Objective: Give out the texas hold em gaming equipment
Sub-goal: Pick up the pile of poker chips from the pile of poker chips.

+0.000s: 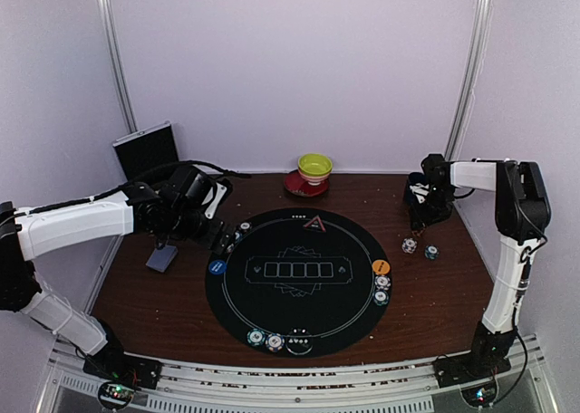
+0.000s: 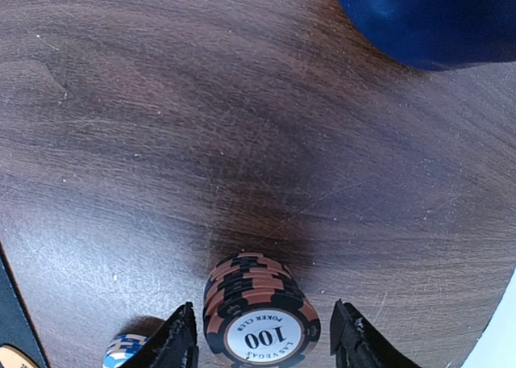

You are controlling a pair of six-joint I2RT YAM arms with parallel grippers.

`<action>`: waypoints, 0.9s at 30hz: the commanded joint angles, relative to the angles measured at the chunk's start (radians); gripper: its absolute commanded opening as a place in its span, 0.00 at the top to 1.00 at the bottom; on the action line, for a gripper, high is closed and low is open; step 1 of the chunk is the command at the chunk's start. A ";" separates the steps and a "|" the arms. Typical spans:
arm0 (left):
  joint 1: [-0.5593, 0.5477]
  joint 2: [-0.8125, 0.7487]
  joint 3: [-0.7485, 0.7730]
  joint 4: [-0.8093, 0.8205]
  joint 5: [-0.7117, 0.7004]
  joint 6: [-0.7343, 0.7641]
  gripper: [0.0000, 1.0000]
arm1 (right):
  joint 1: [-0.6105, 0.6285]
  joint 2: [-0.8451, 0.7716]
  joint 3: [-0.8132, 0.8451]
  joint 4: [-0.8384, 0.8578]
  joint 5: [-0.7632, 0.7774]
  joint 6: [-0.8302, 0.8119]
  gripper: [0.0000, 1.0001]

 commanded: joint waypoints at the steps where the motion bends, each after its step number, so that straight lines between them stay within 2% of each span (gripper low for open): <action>1: 0.004 0.011 0.005 0.037 -0.012 0.009 0.02 | 0.004 0.016 -0.002 0.006 0.004 -0.002 0.43; 27: 0.004 0.011 0.006 0.036 -0.013 0.009 0.02 | 0.004 -0.013 -0.004 0.012 -0.011 -0.005 0.66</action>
